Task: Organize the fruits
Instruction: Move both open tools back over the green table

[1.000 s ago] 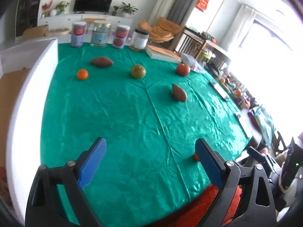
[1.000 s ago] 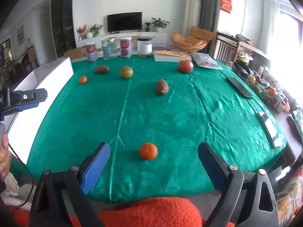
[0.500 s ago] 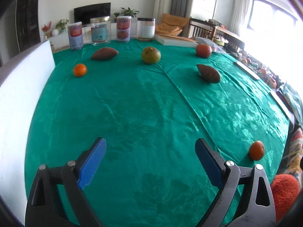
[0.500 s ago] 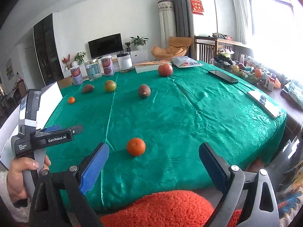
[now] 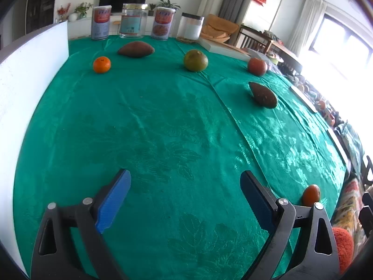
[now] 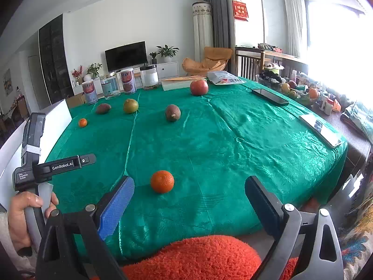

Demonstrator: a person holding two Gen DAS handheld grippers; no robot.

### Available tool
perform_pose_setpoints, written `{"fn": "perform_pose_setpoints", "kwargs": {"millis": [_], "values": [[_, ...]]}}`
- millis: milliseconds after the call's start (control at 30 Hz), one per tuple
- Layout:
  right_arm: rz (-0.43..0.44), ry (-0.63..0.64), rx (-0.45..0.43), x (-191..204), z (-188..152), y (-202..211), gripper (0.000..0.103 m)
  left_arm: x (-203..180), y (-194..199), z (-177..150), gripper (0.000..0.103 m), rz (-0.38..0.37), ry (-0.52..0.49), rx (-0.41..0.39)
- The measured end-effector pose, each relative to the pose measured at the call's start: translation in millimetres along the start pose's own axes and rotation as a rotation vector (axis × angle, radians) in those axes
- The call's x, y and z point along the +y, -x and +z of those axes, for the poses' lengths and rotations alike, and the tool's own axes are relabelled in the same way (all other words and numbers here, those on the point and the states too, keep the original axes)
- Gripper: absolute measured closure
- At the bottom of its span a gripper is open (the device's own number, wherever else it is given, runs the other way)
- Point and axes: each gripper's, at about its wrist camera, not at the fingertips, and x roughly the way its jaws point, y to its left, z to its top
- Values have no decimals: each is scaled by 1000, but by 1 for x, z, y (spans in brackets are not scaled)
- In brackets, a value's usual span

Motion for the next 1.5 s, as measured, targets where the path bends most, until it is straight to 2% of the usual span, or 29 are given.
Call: {"fn": "perform_pose_setpoints", "kwargs": {"millis": [1167,1500], "values": [[-6,19,-14,-1,-1,5,7,-6,-1,-3,4,10,-18,9],[-7,33,-27,1,0,7,7,-13,-5,-3,3,49,-57,28]]}}
